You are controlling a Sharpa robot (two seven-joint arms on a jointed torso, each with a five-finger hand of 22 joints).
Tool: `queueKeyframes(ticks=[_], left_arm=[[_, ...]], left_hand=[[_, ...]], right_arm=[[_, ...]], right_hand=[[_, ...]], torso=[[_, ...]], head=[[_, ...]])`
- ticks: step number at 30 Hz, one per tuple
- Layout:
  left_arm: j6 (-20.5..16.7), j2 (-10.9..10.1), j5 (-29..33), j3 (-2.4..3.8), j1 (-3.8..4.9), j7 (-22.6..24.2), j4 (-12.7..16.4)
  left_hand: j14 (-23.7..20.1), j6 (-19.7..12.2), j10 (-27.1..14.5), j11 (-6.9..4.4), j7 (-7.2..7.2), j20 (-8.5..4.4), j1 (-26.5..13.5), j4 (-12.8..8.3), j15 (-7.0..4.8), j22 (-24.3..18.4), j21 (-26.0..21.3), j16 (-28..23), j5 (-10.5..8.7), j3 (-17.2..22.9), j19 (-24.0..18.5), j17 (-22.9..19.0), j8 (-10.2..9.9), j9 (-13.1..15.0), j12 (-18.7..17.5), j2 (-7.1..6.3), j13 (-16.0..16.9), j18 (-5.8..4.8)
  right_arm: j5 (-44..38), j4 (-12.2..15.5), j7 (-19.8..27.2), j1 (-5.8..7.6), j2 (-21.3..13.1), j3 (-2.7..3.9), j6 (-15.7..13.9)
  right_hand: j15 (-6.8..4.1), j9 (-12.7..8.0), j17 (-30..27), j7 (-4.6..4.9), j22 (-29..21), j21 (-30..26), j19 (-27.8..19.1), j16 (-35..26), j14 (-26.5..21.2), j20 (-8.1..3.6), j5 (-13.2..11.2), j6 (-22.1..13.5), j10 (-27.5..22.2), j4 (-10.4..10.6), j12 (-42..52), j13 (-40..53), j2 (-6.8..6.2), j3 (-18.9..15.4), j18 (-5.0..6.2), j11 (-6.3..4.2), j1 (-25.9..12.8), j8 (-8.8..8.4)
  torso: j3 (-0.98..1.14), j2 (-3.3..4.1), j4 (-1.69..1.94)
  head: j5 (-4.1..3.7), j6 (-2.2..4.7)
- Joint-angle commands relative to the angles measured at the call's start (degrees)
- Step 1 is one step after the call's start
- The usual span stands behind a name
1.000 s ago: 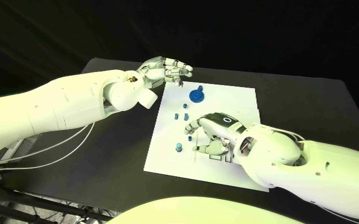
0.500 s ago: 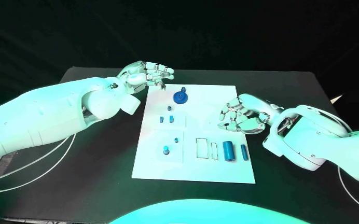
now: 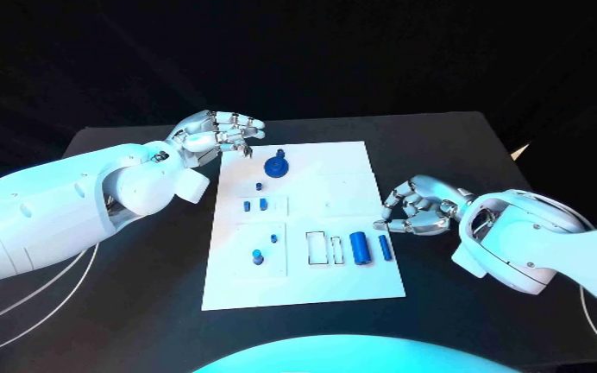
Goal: Assemble the parts on the task board
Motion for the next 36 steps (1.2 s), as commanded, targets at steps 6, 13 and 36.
queueKeyframes(ticks=[6, 13, 36], left_arm=[[0.4, 0.0, 0.3, 0.00, -0.06, 1.1, 0.2], [0.4, -0.1, 0.1, 0.00, -0.06, 1.0, 0.0], [0.7, -0.2, -0.5, 0.00, -0.06, 0.2, -0.1]], left_hand=[[-0.4, -0.4, -0.3, 0.08, 0.49, 0.30, -0.2, 0.1, 0.18, -0.1, -0.3, -0.2, -0.04, -0.2, 0.3, -0.1, 0.3, -0.1, 0.4, 0.10, 0.1, 0.32], [-0.4, -0.5, -0.3, 0.06, 0.47, 0.33, -0.3, 0.2, 0.18, -0.2, -0.5, -0.2, -0.02, -0.3, 0.3, 0.0, 0.4, -0.1, 0.5, 0.14, 0.1, 0.34], [-0.4, -0.5, -0.4, 0.05, 0.46, 0.34, -0.2, 0.2, 0.17, -0.2, -0.5, -0.2, 0.00, -0.3, 0.3, -0.1, 0.4, -0.1, 0.6, 0.14, 0.1, 0.35]], right_arm=[[-5.2, 0.3, -5.8, -2.55, 2.2, -0.12, -1.0], [-5.7, 0.0, -6.4, -3.79, 4.0, -0.13, -0.9], [-10.9, -3.0, -9.7, -6.14, 8.8, -0.16, 3.0]], right_hand=[[0.34, -0.4, 10.5, -0.31, 11.3, 2.5, 1.4, 1.3, 5.1, -0.02, -1.0, 0.2, 1.6, 0.0, 1.7, 2.9, 1.04, -3.4, -1.47, -0.07, -0.7, 0.29], [0.38, -0.6, 11.2, -0.28, 11.4, 3.1, 1.6, 1.6, 5.2, 0.01, -1.4, 0.2, 2.1, 0.1, 2.2, 3.8, 1.80, -4.9, -1.55, -0.04, -0.8, 0.20], [0.33, -1.0, 12.7, -0.54, 11.7, 5.0, 1.9, 2.3, 5.5, 0.05, -3.5, 1.4, 3.1, 0.1, 3.2, 6.0, 4.00, -9.6, -1.81, -0.20, -2.3, 0.55]], torso=[[-0.02, 0.02, 0.08], [-0.06, 0.01, 0.05], [0.00, -0.01, 0.03]], head=[[-0.54, -0.38], [-0.23, -0.48], [0.67, -0.64]])
